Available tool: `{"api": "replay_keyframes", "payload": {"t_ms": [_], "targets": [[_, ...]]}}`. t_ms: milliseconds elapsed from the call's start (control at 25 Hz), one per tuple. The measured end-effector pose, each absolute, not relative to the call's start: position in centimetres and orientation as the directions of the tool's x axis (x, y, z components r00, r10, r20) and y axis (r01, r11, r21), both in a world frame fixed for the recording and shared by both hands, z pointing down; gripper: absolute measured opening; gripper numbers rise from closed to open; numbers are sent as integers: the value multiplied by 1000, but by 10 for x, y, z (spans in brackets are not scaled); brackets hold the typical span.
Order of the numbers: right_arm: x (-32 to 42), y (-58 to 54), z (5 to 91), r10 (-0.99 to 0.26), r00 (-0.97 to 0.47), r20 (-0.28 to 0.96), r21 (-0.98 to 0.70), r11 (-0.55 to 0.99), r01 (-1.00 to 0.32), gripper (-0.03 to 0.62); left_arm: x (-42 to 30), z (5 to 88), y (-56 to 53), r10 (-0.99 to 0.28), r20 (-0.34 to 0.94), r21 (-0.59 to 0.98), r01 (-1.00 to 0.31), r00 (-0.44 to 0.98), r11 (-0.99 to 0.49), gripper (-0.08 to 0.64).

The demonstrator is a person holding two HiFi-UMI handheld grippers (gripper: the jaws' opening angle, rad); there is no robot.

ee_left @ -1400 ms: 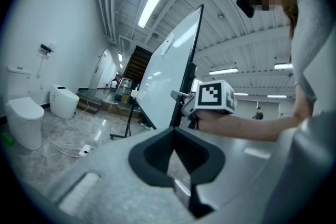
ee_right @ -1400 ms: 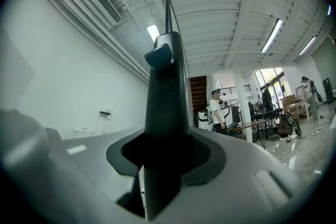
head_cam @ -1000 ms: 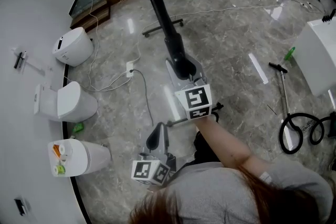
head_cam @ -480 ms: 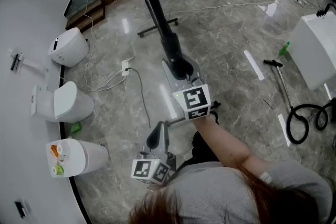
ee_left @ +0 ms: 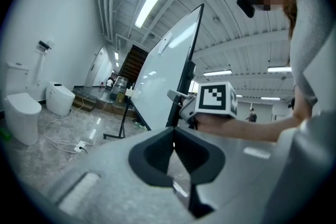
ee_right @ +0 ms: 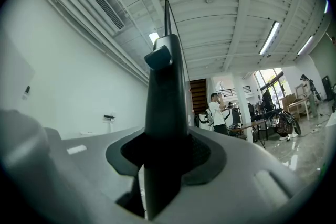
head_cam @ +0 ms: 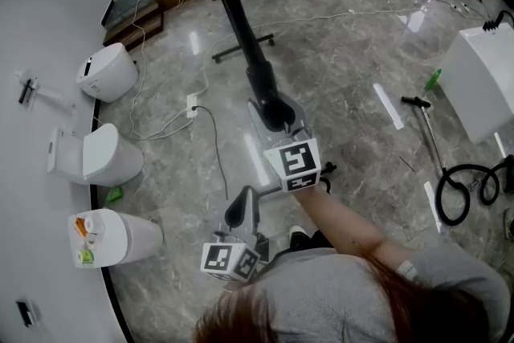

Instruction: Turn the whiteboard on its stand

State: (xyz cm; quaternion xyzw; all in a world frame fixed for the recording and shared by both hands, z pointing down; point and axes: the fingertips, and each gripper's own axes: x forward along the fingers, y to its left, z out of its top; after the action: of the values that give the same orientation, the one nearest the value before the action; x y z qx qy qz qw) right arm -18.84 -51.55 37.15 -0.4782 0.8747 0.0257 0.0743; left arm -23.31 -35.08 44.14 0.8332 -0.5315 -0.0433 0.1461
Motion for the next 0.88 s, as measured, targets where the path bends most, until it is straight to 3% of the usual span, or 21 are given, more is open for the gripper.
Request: {"api": "replay_keyframes", "payload": {"t_ms": [880], "targets": [[-173, -449, 374, -785, -601, -151, -11, 609, -793, 161, -185, 441, -294, -907, 94, 321, -875, 411, -364, -5]]}}
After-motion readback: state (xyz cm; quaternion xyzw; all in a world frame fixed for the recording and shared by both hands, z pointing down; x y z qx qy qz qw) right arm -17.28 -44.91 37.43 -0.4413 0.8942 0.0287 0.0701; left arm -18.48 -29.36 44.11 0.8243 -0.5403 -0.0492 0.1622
